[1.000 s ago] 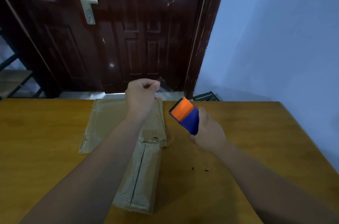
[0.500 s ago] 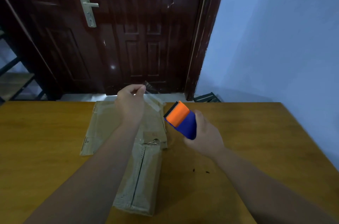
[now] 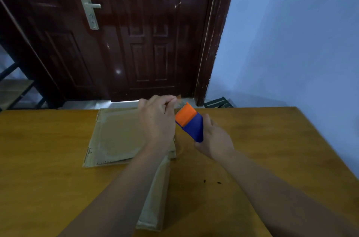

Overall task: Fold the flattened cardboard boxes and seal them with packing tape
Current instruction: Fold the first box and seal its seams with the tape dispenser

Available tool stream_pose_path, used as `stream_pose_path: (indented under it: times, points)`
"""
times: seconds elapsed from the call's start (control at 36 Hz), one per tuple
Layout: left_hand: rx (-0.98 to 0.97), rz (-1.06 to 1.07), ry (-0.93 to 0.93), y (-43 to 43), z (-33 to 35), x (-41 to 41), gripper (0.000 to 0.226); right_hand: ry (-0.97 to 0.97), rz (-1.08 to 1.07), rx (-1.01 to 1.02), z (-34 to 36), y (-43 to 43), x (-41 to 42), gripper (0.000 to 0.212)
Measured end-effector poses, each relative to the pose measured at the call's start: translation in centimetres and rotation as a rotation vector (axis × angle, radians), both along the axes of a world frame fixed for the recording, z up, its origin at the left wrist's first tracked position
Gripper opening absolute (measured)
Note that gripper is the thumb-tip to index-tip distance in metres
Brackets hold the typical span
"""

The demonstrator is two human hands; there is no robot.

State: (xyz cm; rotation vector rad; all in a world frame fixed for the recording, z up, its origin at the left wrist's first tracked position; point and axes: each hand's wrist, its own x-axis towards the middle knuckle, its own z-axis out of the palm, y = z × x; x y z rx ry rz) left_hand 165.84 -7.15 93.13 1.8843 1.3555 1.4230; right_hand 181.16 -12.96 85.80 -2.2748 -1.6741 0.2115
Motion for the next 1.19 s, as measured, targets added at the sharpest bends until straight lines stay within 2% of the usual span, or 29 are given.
stream_pose_path:
  times: [0.08,0.19,0.28,0.33,0.42,0.5,0.67,0.78,0.92,0.97,1.0,1.08,1.19]
  points:
    - [0.106,-0.001,0.084,-0.5,0.1,-0.1,0.012,0.021,-0.017,-0.035,0.3,0.3,-0.2,0.054]
    - [0.373,-0.005,0.396,-0.9,-1.4,-0.4,0.01,0.058,-0.033,-0.066,0.2,0.3,-0.9,0.058]
    - [0.599,0.114,0.534,-0.9,-3.0,-0.6,0.015,0.156,-0.06,-0.064,-0.1,0.2,-1.7,0.066]
    - [0.672,0.174,0.597,-0.9,-3.9,-0.4,0.021,0.221,-0.093,-0.061,-0.1,0.2,-2.1,0.071]
    - [0.652,0.15,0.72,-0.9,-5.3,-0.2,0.027,0.334,-0.125,-0.062,0.2,0.4,-2.6,0.07]
    - [0.571,0.123,0.829,-1.3,-6.2,0.2,0.037,0.48,-0.166,-0.072,0.5,0.9,-2.8,0.059]
    - [0.436,0.07,0.929,-1.6,-6.8,0.5,0.04,1.041,-0.264,-0.051,1.4,1.1,-2.6,0.067]
    - [0.434,0.015,0.983,-1.3,-7.1,0.1,0.048,1.31,-0.319,-0.04,1.3,1.0,-2.5,0.05]
    - [0.466,0.024,0.964,-0.8,-7.5,-0.2,0.057,1.556,-0.443,0.032,1.7,1.1,-2.8,0.029]
    - [0.456,0.002,0.963,-0.7,-7.7,-0.3,0.07,1.602,-0.465,0.009,1.8,1.4,-2.7,0.031]
    - [0.457,0.005,0.973,-0.6,-7.8,-0.3,0.069,1.604,-0.463,-0.008,1.8,1.5,-2.7,0.033]
    - [0.486,0.03,0.972,-0.2,-7.8,-0.2,0.047,1.553,-0.448,-0.011,1.8,1.7,-2.8,0.033]
    - [0.548,0.051,0.927,0.2,-7.9,-0.2,0.036,1.531,-0.484,-0.003,1.5,2.0,-2.9,0.024]
